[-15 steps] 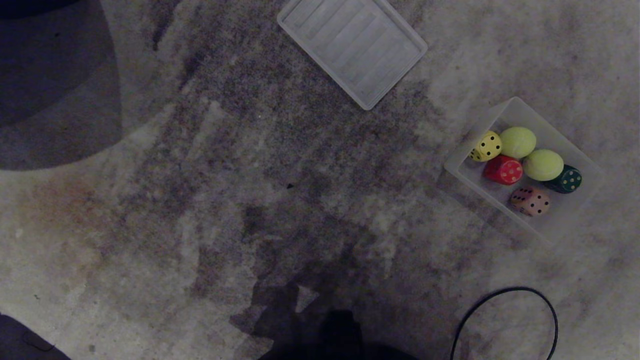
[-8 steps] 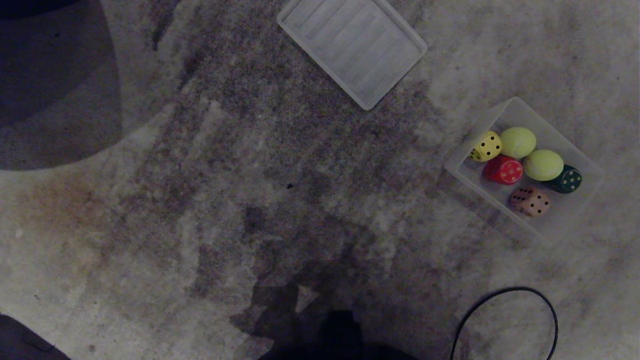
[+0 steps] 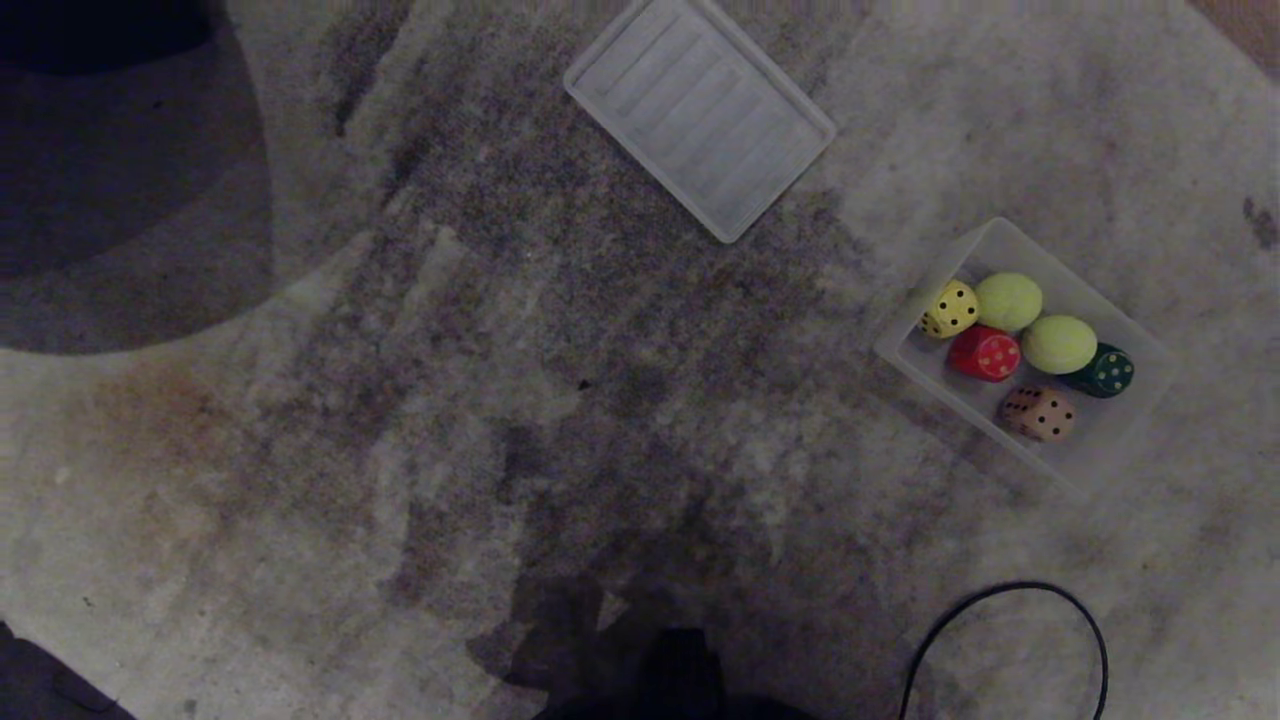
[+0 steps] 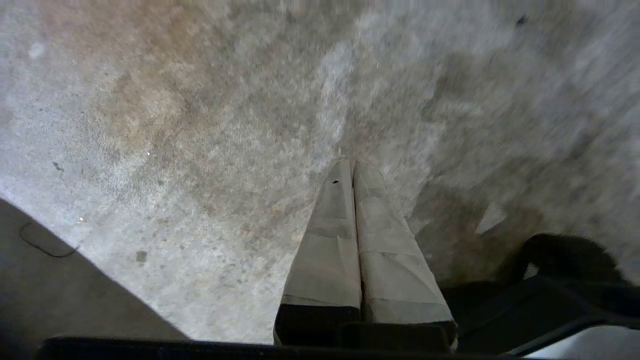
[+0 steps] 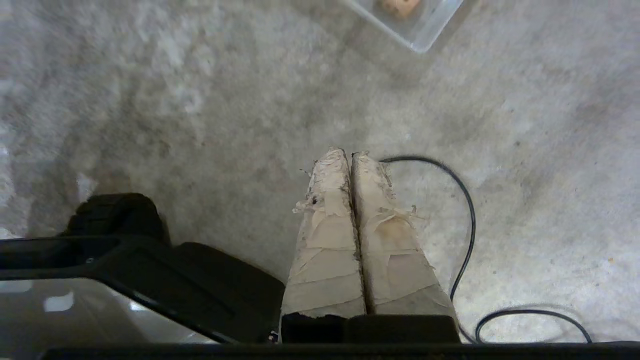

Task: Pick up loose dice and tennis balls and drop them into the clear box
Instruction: Close the lid

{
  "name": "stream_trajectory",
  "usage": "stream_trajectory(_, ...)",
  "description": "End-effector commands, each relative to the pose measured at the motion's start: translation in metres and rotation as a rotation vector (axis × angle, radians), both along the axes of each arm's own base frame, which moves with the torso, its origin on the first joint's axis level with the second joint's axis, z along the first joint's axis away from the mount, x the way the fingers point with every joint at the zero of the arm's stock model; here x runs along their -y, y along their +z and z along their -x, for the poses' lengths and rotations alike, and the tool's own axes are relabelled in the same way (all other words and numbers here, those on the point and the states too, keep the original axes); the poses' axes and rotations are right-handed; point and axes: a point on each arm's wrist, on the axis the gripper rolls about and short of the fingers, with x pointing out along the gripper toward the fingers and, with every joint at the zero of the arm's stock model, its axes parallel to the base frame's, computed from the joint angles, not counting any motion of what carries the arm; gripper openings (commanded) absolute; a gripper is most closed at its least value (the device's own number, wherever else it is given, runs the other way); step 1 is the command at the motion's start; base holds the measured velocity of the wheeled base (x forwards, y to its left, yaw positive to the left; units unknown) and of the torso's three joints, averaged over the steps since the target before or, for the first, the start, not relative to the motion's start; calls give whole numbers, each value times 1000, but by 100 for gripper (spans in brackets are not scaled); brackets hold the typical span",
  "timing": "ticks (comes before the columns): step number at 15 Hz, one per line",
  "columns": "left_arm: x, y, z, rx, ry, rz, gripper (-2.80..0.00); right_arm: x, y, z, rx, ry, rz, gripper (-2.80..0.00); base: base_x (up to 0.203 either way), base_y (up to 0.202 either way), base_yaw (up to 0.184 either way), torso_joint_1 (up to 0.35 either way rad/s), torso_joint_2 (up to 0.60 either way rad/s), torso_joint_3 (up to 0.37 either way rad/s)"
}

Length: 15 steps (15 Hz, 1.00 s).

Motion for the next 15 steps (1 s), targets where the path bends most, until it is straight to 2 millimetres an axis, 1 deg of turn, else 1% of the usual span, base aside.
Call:
stream_trajectory(1,0,0,0,-1,6,11,-280,0,0,0,-4,1,-1,-280,0,0,0,2,2,210)
stream_trajectory(15,0,0,0,-1,5,7,-280,0,0,0,-4,2,4,-280,0,0,0,3,1,204)
